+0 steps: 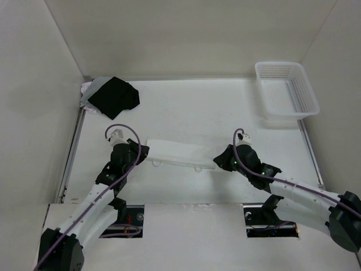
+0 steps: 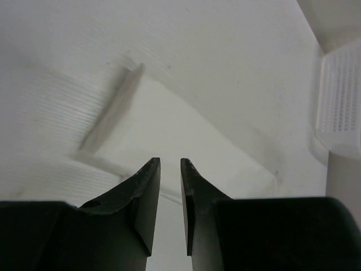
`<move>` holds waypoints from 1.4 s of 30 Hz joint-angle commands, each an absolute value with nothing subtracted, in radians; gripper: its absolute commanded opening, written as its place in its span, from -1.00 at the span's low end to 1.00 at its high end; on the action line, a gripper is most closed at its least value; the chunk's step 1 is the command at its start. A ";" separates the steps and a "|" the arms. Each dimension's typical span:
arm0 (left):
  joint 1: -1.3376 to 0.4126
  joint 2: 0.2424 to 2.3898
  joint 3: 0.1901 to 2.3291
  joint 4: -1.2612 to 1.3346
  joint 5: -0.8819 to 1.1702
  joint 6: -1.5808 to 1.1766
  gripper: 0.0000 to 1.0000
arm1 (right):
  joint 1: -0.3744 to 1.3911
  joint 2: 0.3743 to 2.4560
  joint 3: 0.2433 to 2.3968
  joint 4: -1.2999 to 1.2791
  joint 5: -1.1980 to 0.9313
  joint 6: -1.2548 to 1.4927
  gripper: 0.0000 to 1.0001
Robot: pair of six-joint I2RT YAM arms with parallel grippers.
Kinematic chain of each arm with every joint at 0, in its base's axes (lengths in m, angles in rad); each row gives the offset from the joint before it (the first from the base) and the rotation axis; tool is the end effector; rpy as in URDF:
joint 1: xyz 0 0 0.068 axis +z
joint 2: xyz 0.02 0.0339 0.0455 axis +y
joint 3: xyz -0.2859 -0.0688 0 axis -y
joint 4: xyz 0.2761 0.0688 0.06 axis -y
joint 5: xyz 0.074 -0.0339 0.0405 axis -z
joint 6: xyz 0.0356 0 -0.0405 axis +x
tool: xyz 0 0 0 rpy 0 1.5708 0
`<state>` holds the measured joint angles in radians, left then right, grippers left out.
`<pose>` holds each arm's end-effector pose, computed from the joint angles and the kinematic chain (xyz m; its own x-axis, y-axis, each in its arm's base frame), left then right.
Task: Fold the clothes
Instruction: Fold the tank top
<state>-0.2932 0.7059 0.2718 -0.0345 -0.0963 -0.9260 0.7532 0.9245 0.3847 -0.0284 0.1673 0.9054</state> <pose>0.1693 -0.0475 0.1879 -0.4242 -0.7029 -0.5709 -0.2220 0.6919 -0.6870 0.1554 0.1376 0.1926 -0.6924 0.4142 -0.5909 -0.0443 0.7929 0.6077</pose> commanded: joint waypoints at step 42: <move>-0.424 0.789 0.319 0.177 -0.132 -0.900 -0.50 | 0.599 1.364 0.336 0.414 0.061 1.055 -0.70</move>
